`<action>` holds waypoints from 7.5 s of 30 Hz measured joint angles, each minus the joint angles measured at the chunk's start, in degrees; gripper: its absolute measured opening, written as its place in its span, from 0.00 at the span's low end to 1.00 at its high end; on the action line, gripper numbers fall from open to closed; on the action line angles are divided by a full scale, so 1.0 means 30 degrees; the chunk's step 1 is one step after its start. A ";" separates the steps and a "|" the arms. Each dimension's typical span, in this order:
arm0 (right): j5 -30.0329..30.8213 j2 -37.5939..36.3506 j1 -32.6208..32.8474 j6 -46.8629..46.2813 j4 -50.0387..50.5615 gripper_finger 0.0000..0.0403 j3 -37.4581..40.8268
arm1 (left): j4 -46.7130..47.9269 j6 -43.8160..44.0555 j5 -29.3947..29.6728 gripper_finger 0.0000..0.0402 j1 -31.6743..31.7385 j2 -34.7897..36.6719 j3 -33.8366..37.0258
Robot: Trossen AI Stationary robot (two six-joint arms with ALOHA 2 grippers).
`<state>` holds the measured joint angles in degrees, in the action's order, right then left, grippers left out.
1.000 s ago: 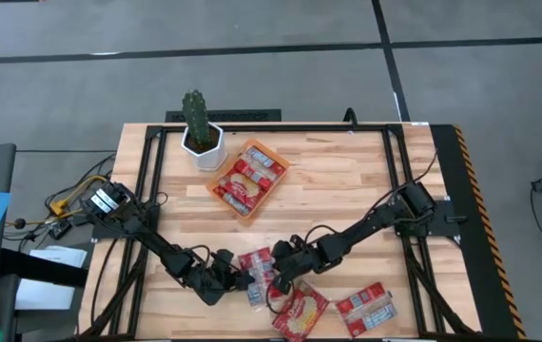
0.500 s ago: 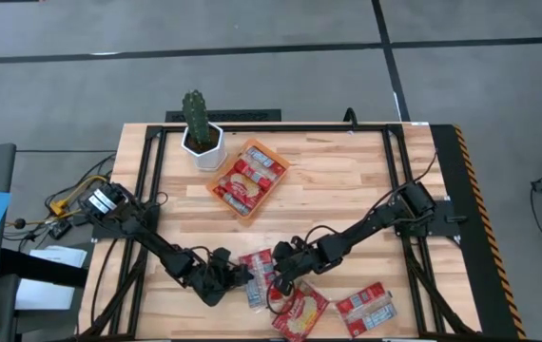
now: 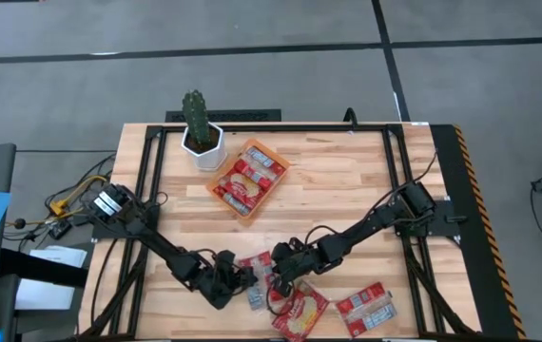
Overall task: Sort popcorn bags into baskets
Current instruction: Put the popcorn bag into the orange bin, then adjust the red popcorn bag, then put the popcorn bag into the orange bin
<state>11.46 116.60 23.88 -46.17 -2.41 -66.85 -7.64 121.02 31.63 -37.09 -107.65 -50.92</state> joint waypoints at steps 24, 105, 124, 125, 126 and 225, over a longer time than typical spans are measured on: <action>-0.0933 -0.0965 -0.0012 0.0056 0.1353 0.08 0.0000 | -0.2453 -0.0862 0.0938 0.03 0.0090 -0.0482 0.0022; 0.1870 -1.1658 0.5992 -0.4781 1.2572 0.04 0.1339 | 0.6115 -1.2317 -0.3172 0.53 0.5408 0.9509 0.0008; -0.1786 -0.4540 1.1197 -1.4339 0.8659 0.05 0.2113 | 0.2840 -1.0526 -0.2092 0.54 0.2319 0.7051 0.0022; -0.1770 -0.4539 1.1067 -1.4008 0.8650 0.06 0.2113 | 0.2668 -1.0386 -0.1989 0.54 0.2305 0.7062 0.0022; -0.1772 -0.4542 1.0923 -1.3599 0.8601 0.06 0.2100 | 0.2626 -1.0265 -0.1896 0.54 0.2301 0.7073 0.0015; -0.0437 -0.2019 0.4199 -0.0833 1.0098 0.07 0.0489 | 0.3905 -1.1598 -0.0900 0.53 0.2336 0.7102 0.0015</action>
<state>10.15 110.54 36.47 -48.67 27.88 -65.38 4.08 86.22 28.93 -30.08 -86.35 -50.87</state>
